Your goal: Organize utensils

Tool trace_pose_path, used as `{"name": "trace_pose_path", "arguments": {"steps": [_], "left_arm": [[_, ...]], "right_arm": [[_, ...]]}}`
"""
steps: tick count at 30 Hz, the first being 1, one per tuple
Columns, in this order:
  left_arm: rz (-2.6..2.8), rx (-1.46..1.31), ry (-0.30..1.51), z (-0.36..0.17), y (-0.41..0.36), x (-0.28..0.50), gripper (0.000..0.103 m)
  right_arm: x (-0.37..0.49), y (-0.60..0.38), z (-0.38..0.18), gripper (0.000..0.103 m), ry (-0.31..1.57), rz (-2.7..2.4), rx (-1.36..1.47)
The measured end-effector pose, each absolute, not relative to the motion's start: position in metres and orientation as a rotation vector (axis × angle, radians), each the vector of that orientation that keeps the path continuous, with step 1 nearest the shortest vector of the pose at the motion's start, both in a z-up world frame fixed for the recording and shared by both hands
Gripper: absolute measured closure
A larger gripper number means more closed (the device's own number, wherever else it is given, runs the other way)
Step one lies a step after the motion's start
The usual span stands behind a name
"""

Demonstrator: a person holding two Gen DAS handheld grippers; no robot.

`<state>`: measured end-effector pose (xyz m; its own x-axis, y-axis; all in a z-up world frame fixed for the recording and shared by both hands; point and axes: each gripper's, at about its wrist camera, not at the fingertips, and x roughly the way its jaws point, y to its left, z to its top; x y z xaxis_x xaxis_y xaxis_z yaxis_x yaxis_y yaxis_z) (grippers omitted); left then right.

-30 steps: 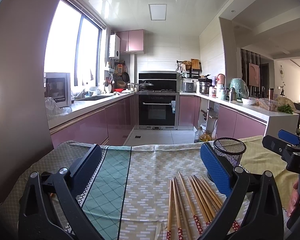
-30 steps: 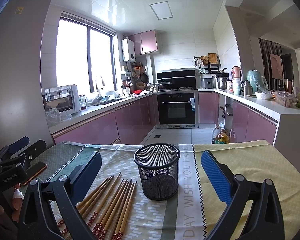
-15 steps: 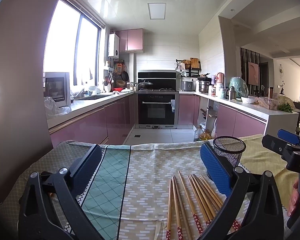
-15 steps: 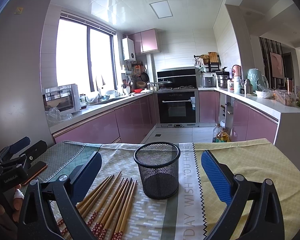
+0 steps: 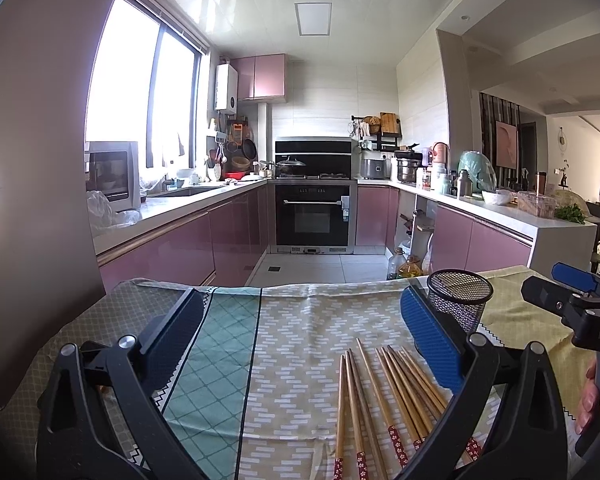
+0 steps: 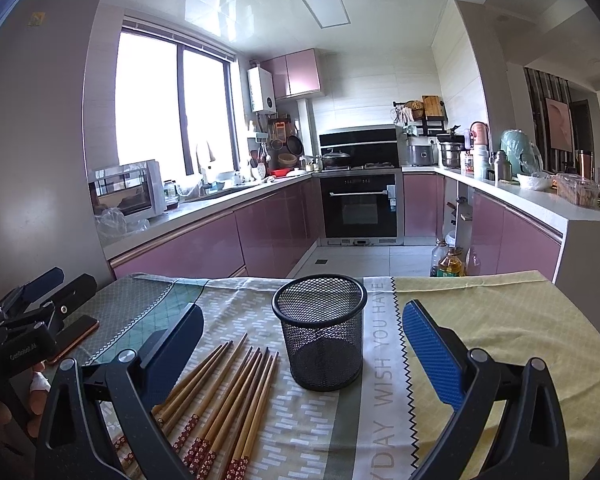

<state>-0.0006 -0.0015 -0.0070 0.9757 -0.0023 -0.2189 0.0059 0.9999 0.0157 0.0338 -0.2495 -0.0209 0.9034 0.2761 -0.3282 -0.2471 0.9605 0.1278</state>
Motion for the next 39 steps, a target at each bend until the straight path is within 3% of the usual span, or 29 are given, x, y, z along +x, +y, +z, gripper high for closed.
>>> {"name": "trace_pose_path", "arguments": {"steps": [8, 12, 16, 22, 32, 39], "left_arm": [[-0.029, 0.079, 0.397, -0.027, 0.003, 0.026, 0.006], [-0.037, 0.12, 0.493, -0.043, 0.006, 0.039, 0.006], [-0.066, 0.149, 0.59, -0.059, 0.005, 0.052, 0.016], [-0.137, 0.18, 0.7, -0.08, -0.002, 0.067, 0.023], [-0.192, 0.214, 0.828, -0.107, -0.012, 0.085, 0.038], [-0.241, 0.16, 0.876, -0.113, -0.012, 0.102, 0.058]], "right_arm": [[0.056, -0.227, -0.05, 0.007, 0.569, 0.353, -0.013], [0.071, -0.21, -0.072, 0.024, 0.706, 0.389, -0.068], [0.084, -0.202, -0.089, 0.04, 0.8, 0.416, -0.075], [0.089, -0.197, -0.104, 0.057, 0.863, 0.433, -0.087], [0.094, -0.2, -0.108, 0.065, 0.913, 0.438, -0.108], [0.103, -0.19, -0.11, 0.075, 0.919, 0.443, -0.155]]}}
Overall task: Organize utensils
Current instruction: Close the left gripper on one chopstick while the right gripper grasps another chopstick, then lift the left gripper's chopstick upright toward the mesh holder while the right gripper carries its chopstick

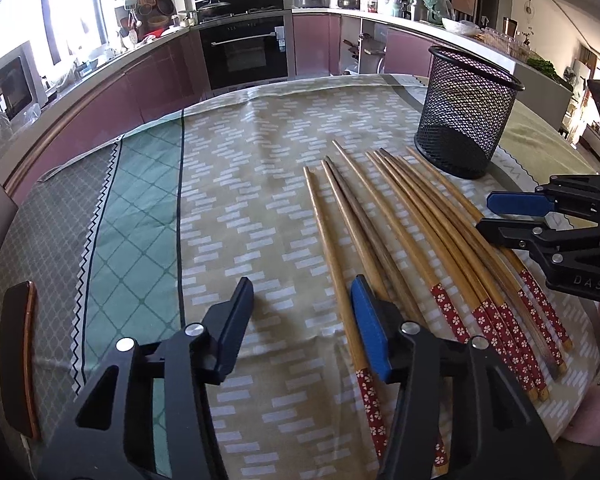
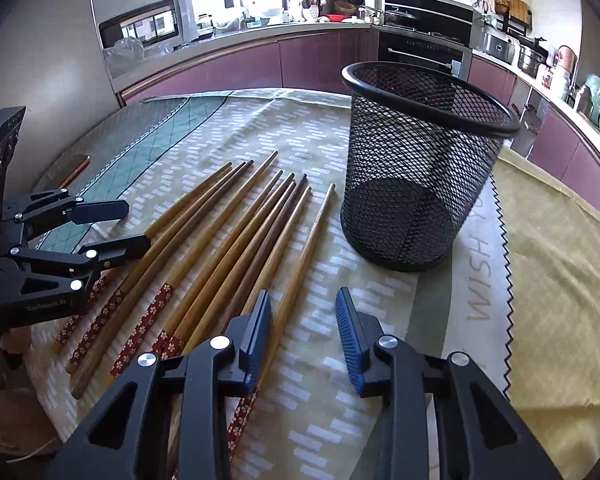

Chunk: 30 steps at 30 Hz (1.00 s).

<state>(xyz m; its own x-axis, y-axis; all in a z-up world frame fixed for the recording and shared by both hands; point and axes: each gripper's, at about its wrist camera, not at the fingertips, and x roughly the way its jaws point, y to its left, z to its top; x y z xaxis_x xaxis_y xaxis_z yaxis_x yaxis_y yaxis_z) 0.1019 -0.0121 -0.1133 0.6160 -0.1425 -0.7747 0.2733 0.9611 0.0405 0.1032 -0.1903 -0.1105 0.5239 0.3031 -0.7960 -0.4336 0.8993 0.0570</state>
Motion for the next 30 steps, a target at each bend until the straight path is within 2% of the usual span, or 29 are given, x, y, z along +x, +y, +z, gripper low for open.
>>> {"name": "trace_pose_path", "arguments": {"steps": [2, 4, 5, 7, 8, 16, 30], "left_arm": [[-0.252, 0.15, 0.883, -0.114, -0.015, 0.106, 0.066], [-0.263, 0.135, 0.887, -0.113, -0.016, 0.107, 0.073], [-0.264, 0.128, 0.889, -0.113, -0.017, 0.108, 0.075], [-0.265, 0.106, 0.891, -0.112, -0.016, 0.108, 0.088], [-0.267, 0.094, 0.893, -0.111, -0.016, 0.108, 0.092], [-0.274, 0.005, 0.871, -0.096, -0.003, 0.104, 0.095], [-0.473, -0.099, 0.639, 0.0, -0.005, 0.078, 0.095]], "right_arm": [[0.107, -0.19, -0.11, 0.081, 0.925, 0.452, -0.145], [0.109, -0.191, -0.11, 0.093, 0.934, 0.465, -0.12], [0.109, -0.192, -0.11, 0.093, 0.935, 0.468, -0.112], [0.109, -0.194, -0.11, 0.095, 0.935, 0.472, -0.094], [0.109, -0.194, -0.11, 0.096, 0.934, 0.473, -0.086], [0.097, -0.21, -0.089, 0.097, 0.861, 0.518, -0.018], [0.079, -0.25, -0.016, 0.098, 0.619, 0.621, 0.136]]}}
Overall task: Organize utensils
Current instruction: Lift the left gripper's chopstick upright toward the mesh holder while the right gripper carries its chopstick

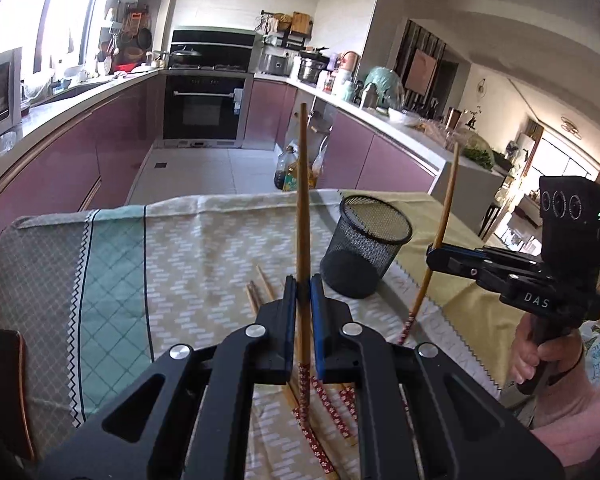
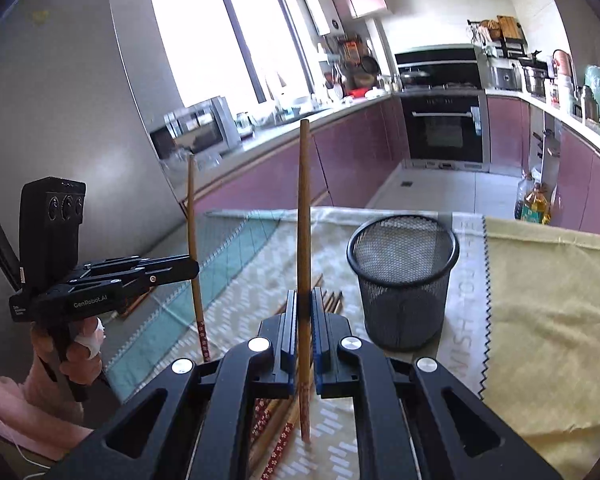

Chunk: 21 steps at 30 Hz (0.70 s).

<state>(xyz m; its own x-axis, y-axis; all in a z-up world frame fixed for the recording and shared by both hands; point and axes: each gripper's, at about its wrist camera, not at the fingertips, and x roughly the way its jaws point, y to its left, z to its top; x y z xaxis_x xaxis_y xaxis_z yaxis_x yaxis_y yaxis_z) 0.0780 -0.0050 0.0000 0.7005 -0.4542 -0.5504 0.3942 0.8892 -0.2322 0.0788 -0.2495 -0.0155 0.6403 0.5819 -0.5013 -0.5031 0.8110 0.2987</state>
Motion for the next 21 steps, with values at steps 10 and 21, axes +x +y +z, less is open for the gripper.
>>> {"name": "trace_pose_path", "arguments": {"steps": [10, 21], "left_arm": [[-0.536, -0.158, 0.498, 0.057, -0.018, 0.093, 0.095], [-0.583, -0.152, 0.424, 0.1, -0.063, 0.13, 0.095]], "right_arm": [[0.093, -0.268, 0.031, 0.098, 0.483, 0.615, 0.138], [0.125, -0.292, 0.067, 0.098, 0.412, 0.56, 0.122]]}}
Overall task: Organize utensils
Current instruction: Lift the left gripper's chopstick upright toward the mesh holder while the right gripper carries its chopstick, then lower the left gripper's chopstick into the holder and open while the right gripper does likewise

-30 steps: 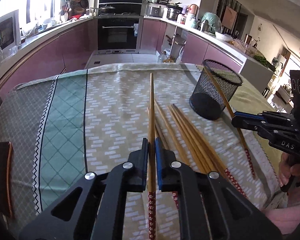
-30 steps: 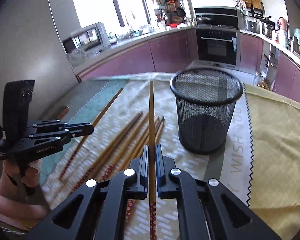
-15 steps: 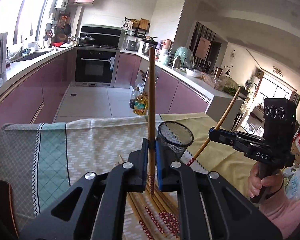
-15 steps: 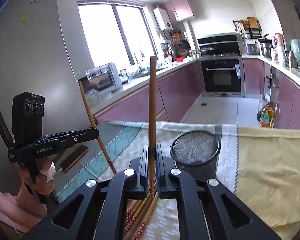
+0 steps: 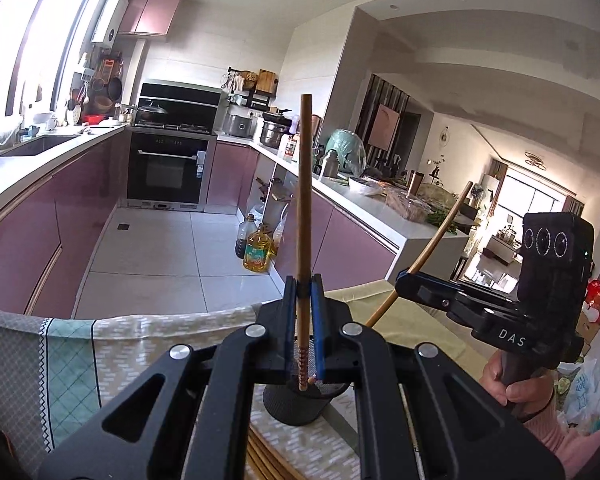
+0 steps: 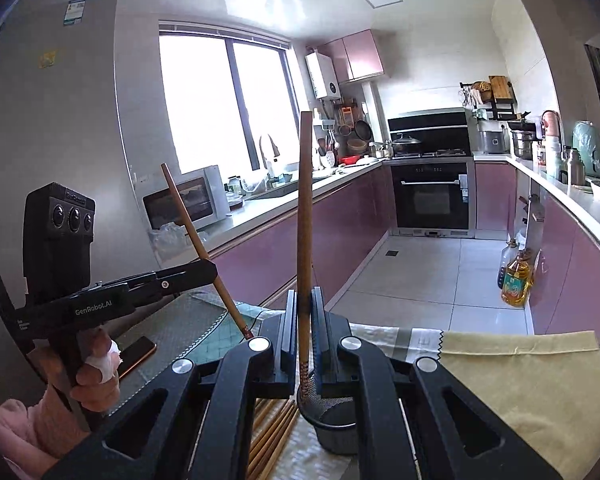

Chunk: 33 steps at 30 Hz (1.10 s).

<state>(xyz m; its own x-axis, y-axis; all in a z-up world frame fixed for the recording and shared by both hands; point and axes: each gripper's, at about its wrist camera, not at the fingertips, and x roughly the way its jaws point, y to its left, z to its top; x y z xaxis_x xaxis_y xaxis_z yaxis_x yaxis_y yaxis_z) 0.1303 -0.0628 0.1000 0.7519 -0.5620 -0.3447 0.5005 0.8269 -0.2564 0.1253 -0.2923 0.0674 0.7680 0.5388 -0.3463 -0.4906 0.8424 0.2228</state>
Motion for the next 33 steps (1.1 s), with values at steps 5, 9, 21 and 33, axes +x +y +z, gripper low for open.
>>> {"name": "trace_pose_path", "arguments": {"steps": [5, 9, 21, 33], "left_arm": [[-0.585, -0.108, 0.467, 0.094, -0.09, 0.15, 0.095], [-0.597, -0.078, 0.537, 0.07, -0.107, 0.161, 0.095], [-0.587, -0.003, 0.687, 0.012, -0.128, 0.193, 0.094], [-0.536, 0.01, 0.675, 0.005, -0.129, 0.199, 0.086]], "right_arm": [[0.142, -0.293, 0.058, 0.098, 0.459, 0.54, 0.095], [0.151, -0.288, 0.045, 0.098, 0.521, 0.529, 0.067], [0.187, -0.268, -0.001, 0.097, 0.741, 0.518, 0.019], [0.2, -0.27, -0.007, 0.08, 0.736, 0.457, 0.076]]}}
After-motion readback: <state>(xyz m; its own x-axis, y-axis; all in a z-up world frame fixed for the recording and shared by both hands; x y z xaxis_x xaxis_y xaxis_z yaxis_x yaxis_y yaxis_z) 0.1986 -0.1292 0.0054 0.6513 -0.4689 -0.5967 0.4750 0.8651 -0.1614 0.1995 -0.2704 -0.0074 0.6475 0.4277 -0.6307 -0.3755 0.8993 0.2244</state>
